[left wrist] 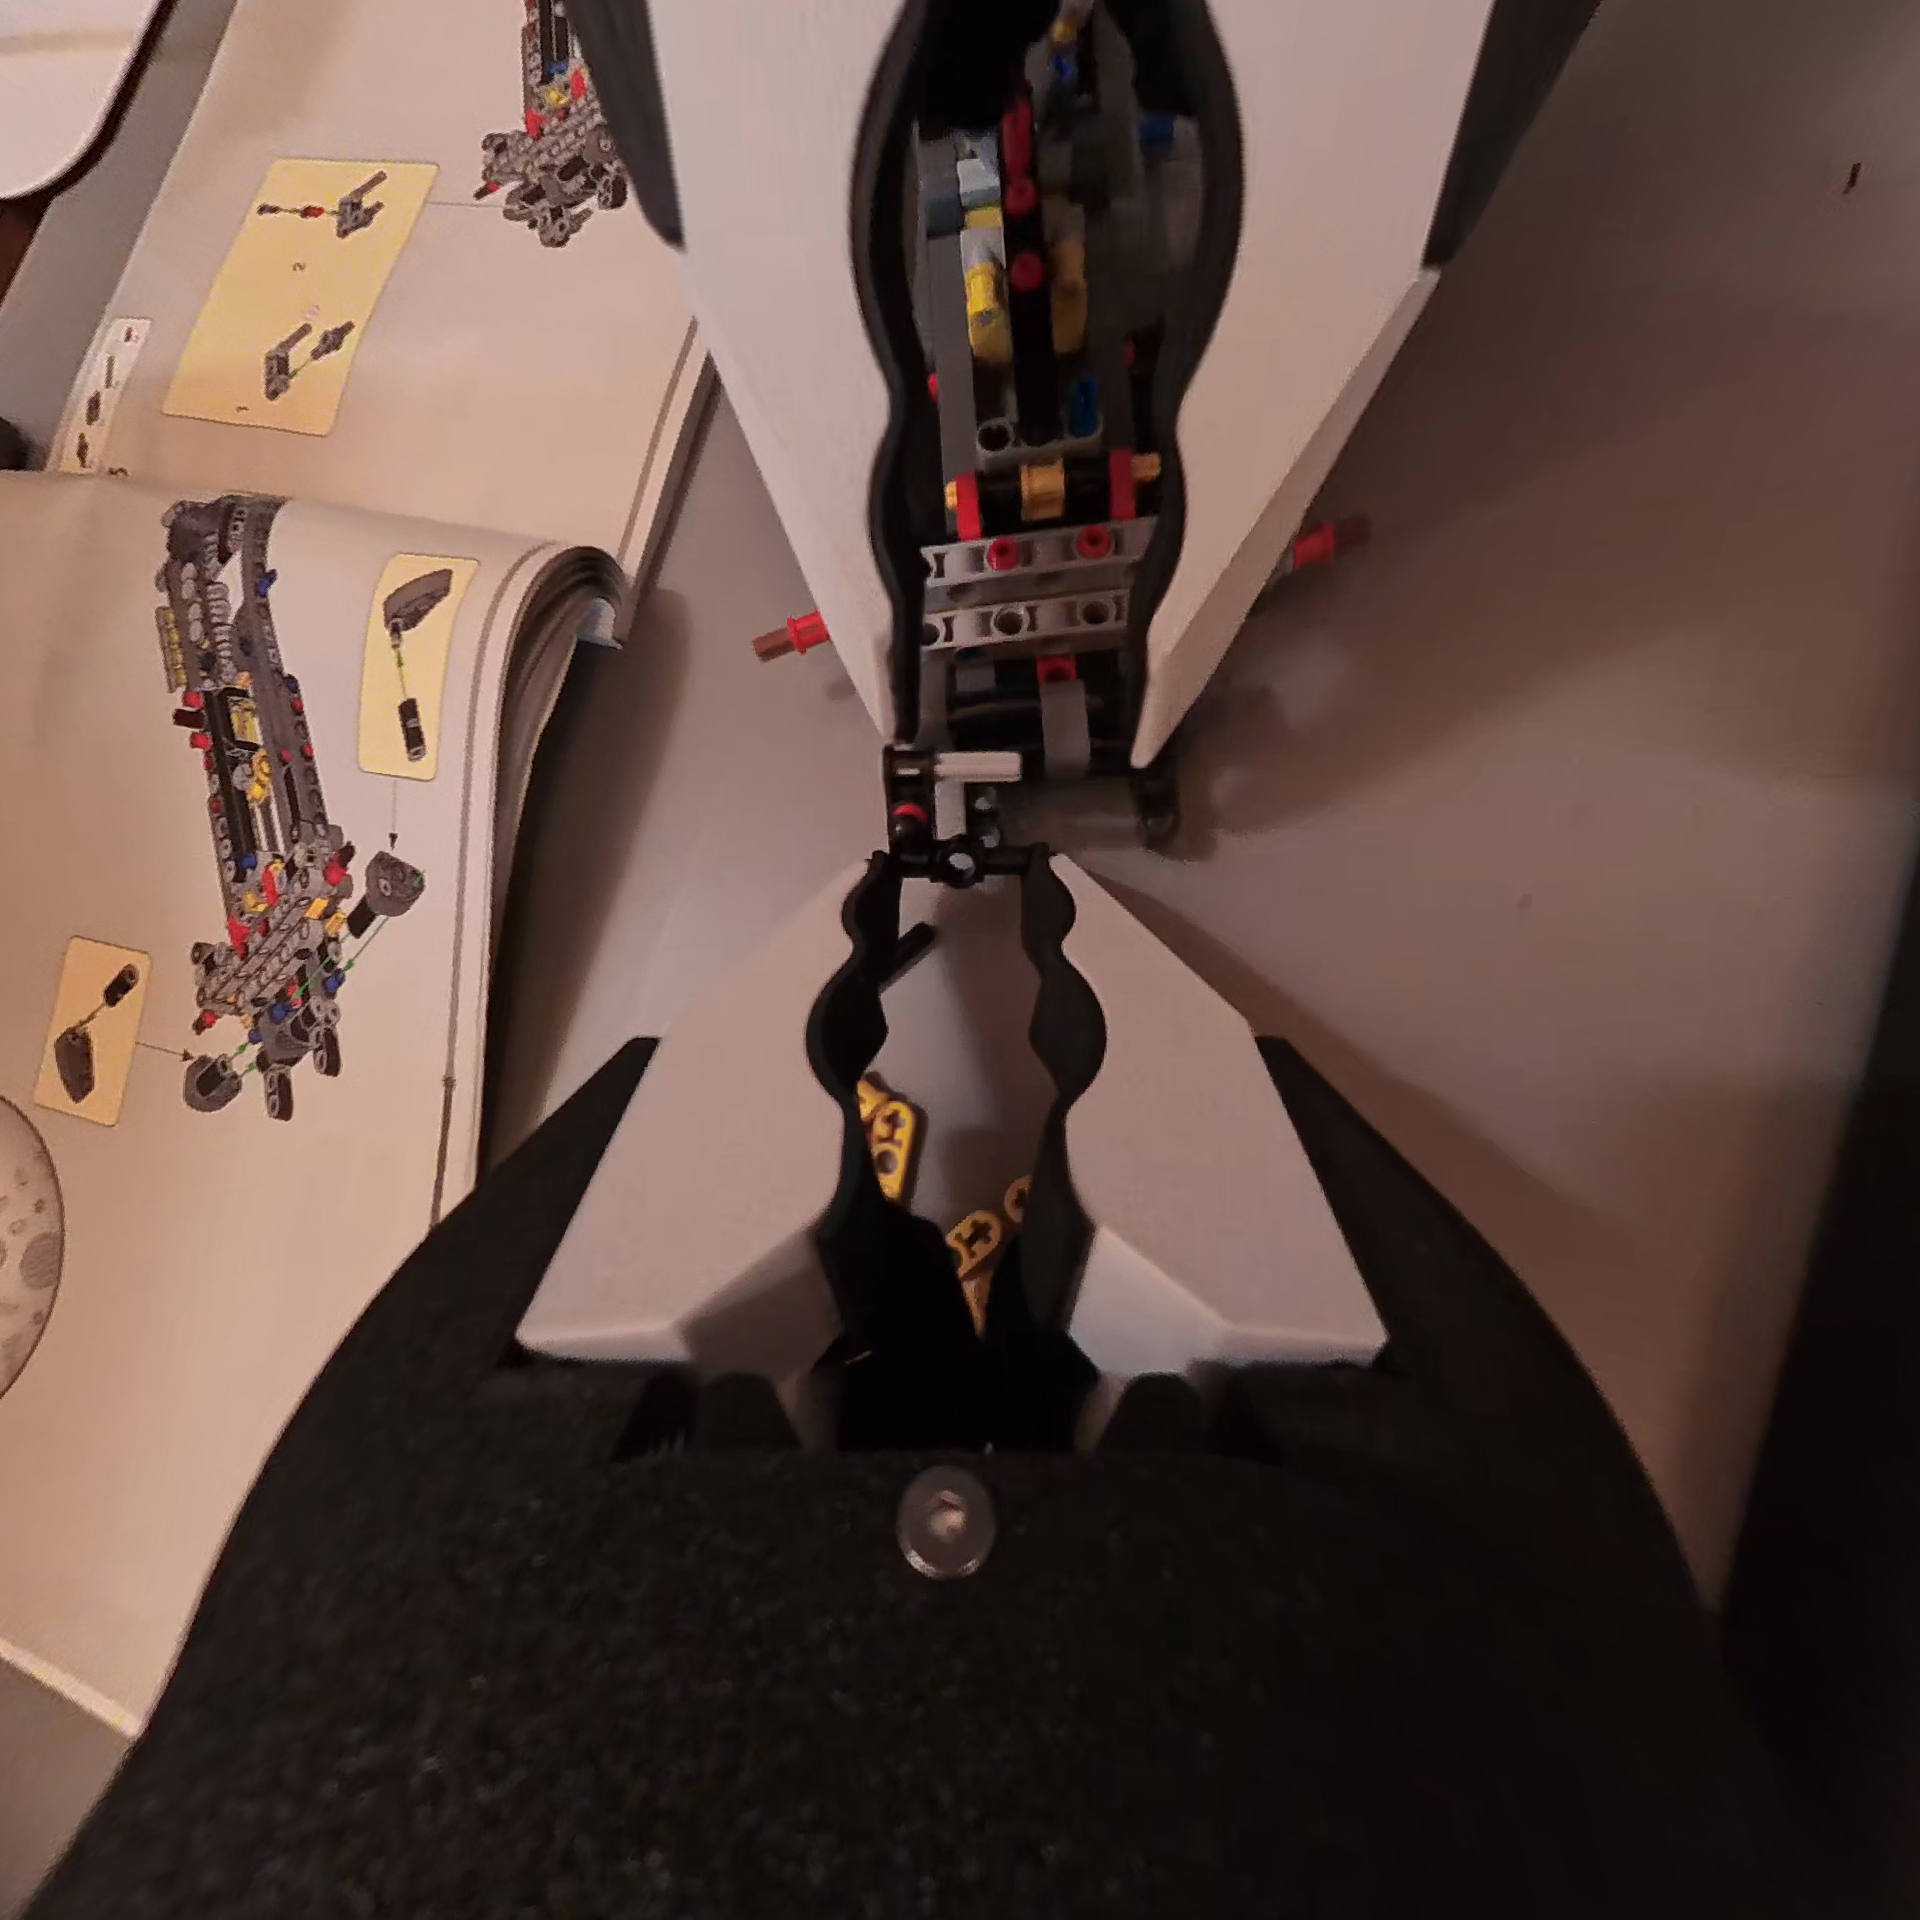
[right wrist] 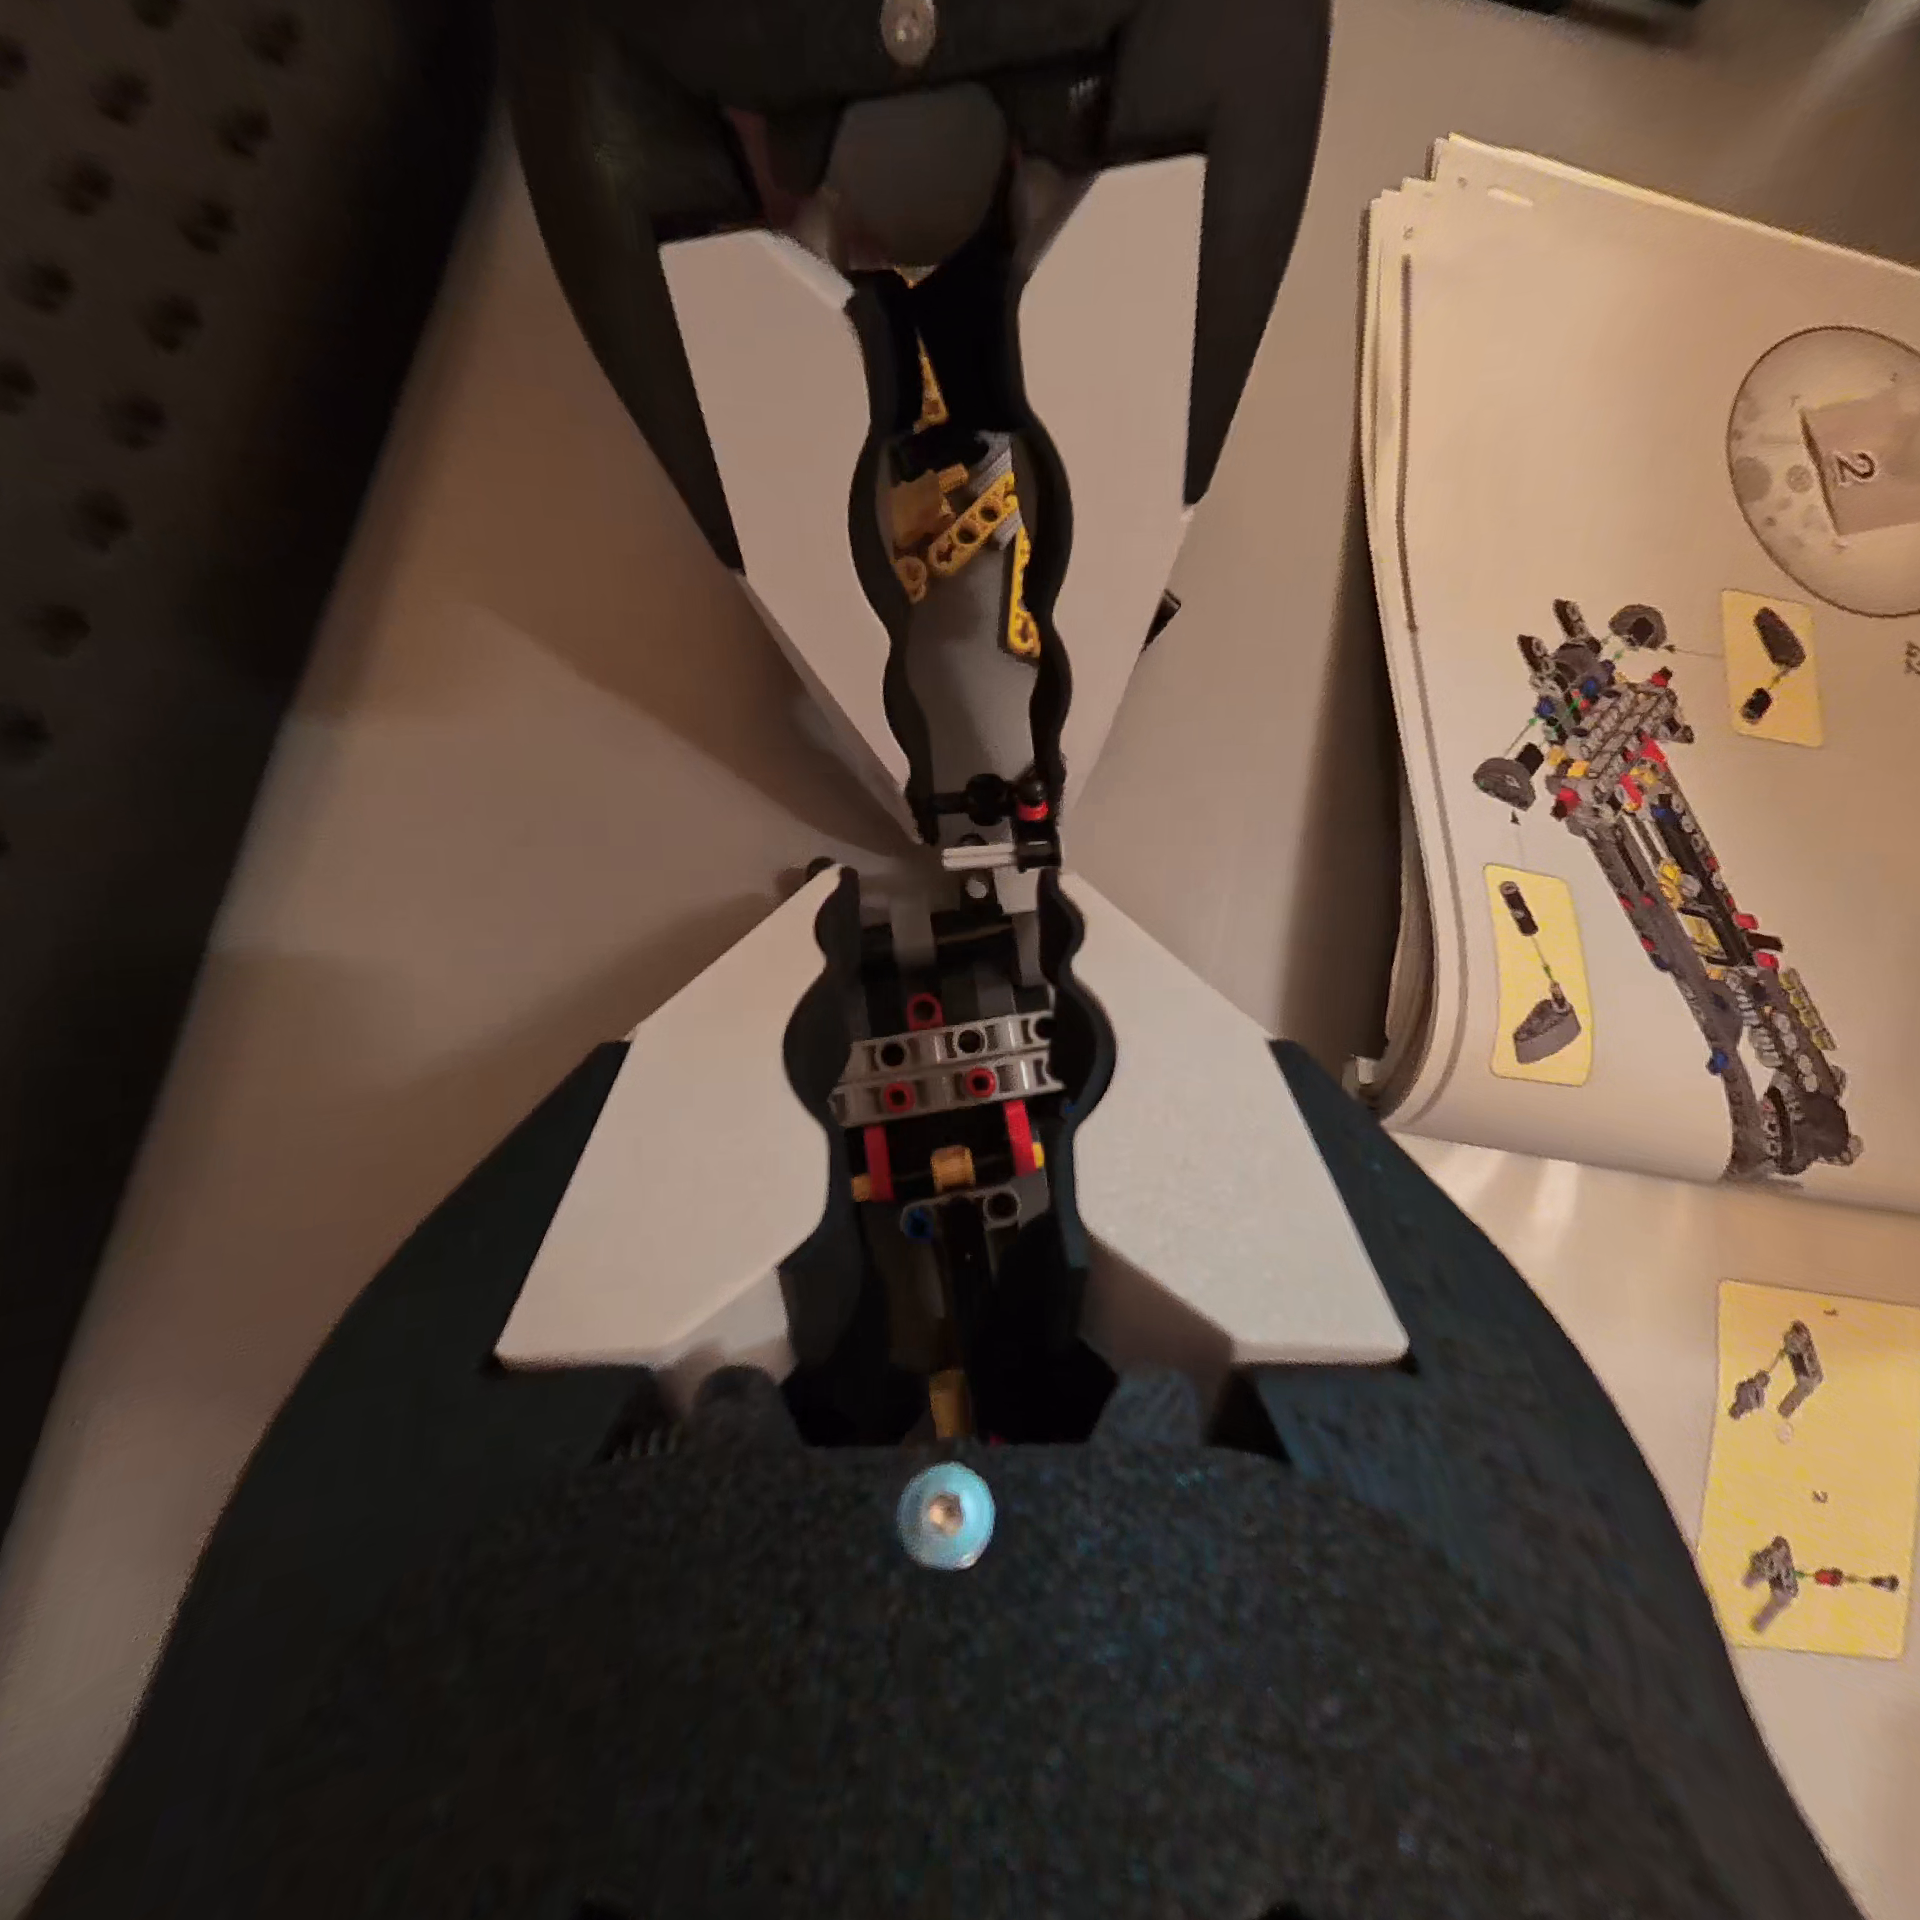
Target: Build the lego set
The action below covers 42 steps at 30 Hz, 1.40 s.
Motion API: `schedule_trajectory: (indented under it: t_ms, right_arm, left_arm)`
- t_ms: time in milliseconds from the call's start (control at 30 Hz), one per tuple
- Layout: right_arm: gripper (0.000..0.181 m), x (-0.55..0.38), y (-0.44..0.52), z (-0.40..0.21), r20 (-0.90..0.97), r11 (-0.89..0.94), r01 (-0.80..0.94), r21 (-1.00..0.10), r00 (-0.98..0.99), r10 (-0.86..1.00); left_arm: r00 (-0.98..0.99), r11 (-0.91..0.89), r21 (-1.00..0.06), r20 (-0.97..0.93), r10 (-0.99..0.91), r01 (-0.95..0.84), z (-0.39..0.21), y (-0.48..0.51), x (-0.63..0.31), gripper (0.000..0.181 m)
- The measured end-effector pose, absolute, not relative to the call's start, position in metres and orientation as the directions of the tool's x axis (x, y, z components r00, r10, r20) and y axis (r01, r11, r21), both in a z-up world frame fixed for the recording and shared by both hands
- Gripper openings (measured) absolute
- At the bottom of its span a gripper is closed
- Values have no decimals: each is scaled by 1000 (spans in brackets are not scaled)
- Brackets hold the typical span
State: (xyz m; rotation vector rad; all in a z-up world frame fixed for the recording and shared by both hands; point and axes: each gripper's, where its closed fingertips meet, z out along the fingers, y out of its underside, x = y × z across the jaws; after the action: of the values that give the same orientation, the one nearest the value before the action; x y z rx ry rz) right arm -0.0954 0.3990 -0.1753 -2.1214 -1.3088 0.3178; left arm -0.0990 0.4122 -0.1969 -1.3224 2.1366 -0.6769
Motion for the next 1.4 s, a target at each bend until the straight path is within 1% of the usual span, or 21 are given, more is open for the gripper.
schedule_trajectory:
  t_ms: [100,167,333,367,433,467,533,700,800,833,933,1033,1100,1167,1267,1400]
  right_arm:
    - [28,-96,404,-178,131,-318,716,-622,496,859]
    - [28,-96,403,-182,112,-337,711,-618,503,857]
    - [33,-93,397,-171,123,-318,697,-643,504,855]
    - [36,-93,396,-169,134,-309,704,-639,498,857]
    - [41,-91,394,-172,161,-297,744,-599,475,865]
    - [43,-90,393,-175,169,-294,763,-576,463,870]
    - [43,-91,394,-176,170,-291,771,-567,455,874]
    - [43,-94,399,-183,139,-313,766,-562,461,877]
    - [38,-92,402,-189,183,-288,792,-539,444,877]
    - [33,-92,403,-189,205,-270,794,-545,438,875]
    - [32,-93,403,-188,231,-242,794,-557,428,874]
    - [31,-93,401,-188,185,-267,774,-575,441,879]
    - [31,-91,400,-189,171,-275,769,-577,443,880]
    - [22,-90,399,-189,161,-274,766,-581,438,884]
    - [22,-90,400,-187,165,-268,753,-601,445,880]
    - [27,-88,401,-183,193,-256,762,-595,445,874]
  left_arm:
    - [-379,387,-660,-165,-911,-644,-198,413,-100,22]
    - [-387,380,-669,-148,-910,-639,-197,410,-100,22]
    - [-386,401,-633,-171,-907,-662,-204,409,-101,22]
    - [-390,412,-624,-182,-903,-664,-206,408,-101,22]
    - [-390,428,-612,-205,-898,-665,-206,407,-100,22]
    - [-385,431,-605,-215,-898,-669,-206,408,-100,22]
    - [-381,446,-593,-240,-893,-671,-205,408,-100,22]
    - [-348,444,-561,-275,-896,-699,-205,410,-100,22]
    - [-327,426,-548,-273,-905,-720,-205,410,-99,22]
    - [-328,429,-546,-278,-903,-720,-205,409,-99,22]
    - [-333,451,-538,-306,-892,-712,-204,410,-98,22]
    - [-345,449,-557,-288,-893,-698,-202,407,-99,22]
    - [-346,435,-592,-265,-900,-678,-198,405,-98,22]
    - [-359,401,-635,-202,-911,-660,-193,398,-98,22]
    - [-358,389,-643,-185,-915,-660,-194,401,-98,21]
    - [-344,384,-665,-199,-918,-640,-190,403,-94,21]
